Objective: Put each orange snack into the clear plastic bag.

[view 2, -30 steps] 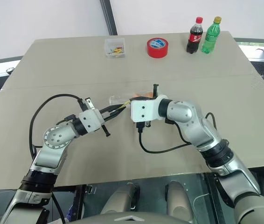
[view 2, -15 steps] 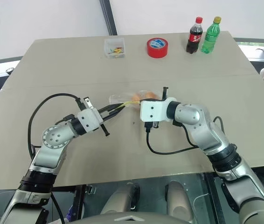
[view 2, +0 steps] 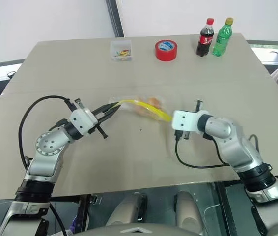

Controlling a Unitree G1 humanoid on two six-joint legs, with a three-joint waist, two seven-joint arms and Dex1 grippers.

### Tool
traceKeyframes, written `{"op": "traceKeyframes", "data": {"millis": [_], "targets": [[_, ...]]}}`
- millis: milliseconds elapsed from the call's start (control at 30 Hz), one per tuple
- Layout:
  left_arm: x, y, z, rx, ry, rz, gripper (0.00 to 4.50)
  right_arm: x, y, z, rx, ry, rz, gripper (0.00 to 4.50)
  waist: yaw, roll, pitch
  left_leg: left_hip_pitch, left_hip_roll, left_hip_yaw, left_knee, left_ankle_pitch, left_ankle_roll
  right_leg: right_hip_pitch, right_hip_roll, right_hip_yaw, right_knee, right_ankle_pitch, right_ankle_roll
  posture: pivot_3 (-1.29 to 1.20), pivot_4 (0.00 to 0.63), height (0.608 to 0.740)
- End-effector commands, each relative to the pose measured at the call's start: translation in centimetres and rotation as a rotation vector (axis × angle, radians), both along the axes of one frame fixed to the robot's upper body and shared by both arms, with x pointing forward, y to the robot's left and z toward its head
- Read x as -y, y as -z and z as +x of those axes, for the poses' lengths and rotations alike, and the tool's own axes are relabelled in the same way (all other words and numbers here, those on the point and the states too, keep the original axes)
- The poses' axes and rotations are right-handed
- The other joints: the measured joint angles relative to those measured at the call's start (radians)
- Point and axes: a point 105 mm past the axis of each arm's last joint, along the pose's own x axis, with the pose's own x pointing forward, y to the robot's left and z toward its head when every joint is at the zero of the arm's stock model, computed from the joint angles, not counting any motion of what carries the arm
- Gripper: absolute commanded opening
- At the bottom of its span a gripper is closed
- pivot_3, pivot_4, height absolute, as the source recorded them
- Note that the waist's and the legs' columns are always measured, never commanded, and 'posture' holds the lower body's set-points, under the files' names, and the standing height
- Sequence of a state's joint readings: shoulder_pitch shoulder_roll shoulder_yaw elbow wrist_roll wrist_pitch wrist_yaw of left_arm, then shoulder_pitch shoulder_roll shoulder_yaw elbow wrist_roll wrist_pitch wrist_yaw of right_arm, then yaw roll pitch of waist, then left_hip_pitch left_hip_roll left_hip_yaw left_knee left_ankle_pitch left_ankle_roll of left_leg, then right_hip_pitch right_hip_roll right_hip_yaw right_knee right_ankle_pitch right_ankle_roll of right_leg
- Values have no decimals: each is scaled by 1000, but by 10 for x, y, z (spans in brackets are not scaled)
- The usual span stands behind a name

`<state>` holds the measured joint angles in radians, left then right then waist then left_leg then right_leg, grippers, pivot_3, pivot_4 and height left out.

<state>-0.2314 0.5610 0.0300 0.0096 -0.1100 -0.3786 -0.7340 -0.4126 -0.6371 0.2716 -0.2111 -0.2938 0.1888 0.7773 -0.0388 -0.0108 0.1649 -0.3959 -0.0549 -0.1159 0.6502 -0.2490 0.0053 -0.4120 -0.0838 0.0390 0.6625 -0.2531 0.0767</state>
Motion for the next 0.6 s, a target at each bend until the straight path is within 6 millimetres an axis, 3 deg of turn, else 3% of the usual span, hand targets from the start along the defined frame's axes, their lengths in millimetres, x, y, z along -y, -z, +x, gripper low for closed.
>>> {"op": "traceKeyframes", "data": {"millis": [33, 100, 133, 300, 600], "targets": [[1, -7, -5, 41, 14, -7, 0, -9, -26, -10, -8, -33, 123, 277, 0, 0, 0, 0, 0, 0, 0, 0, 0, 0, 0, 0, 0, 0, 0, 0, 150, 740], [4, -4, -6, 37, 26, 1, 0, -28, -41, -19, -51, -106, 233, 277, -2, 0, 0, 0, 1, 0, 0, 0, 0, 0, 0, 0, 0, 0, 0, 0, 150, 740], [5, -3, -6, 36, 32, 4, 0, -37, -48, -21, -58, -133, 274, 508, -3, 0, 0, 0, 1, 0, 0, 0, 1, 0, 0, 0, 0, 0, 0, 0, 150, 740], [11, 0, -8, 42, 64, 29, 0, -72, -63, -22, -60, -221, 321, 2489, 5, 0, 0, 0, 1, -1, 1, -1, 1, 0, 0, 0, 0, 0, 0, 0, 150, 740], [12, 3, -15, 68, 84, 63, 0, -99, -55, -11, -89, -309, 278, 2489, 3, 0, 0, 0, 0, -1, 1, 1, -1, 0, 0, -1, 0, 0, 0, 0, 150, 740]]}}
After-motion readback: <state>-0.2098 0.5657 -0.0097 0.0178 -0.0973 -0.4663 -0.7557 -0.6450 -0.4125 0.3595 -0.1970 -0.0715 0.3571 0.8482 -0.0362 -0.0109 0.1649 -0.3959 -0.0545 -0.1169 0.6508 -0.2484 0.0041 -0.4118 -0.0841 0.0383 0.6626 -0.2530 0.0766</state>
